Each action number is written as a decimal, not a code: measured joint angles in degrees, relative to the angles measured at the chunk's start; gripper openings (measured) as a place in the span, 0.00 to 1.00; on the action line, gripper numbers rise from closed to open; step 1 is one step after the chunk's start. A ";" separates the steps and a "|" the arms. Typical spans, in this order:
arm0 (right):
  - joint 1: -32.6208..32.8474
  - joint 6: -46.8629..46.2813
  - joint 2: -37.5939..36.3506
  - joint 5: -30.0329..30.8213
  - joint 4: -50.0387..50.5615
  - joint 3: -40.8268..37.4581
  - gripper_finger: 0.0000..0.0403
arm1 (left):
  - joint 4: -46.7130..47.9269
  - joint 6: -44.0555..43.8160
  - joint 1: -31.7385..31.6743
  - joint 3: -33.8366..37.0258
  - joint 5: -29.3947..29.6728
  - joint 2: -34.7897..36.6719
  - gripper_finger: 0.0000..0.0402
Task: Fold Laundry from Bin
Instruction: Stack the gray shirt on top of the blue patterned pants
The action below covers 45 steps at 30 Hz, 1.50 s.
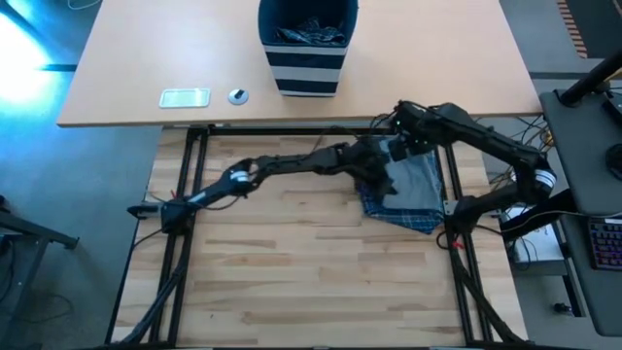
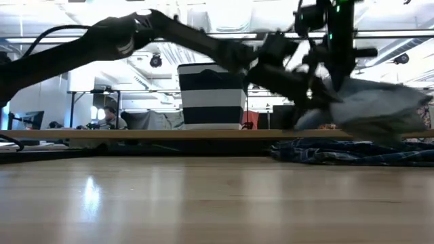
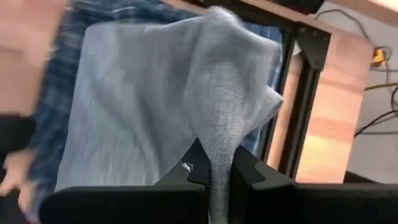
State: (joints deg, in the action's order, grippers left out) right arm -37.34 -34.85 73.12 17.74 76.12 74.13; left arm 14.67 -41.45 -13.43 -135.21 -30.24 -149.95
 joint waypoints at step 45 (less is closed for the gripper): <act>18.81 0.25 -34.57 -6.27 -63.14 -56.47 0.35 | -27.30 24.29 -5.76 32.53 35.03 12.82 0.50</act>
State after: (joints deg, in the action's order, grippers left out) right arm -18.54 -34.60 38.55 11.47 12.99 17.65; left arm -12.63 -17.16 -19.18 -102.68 4.79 -137.12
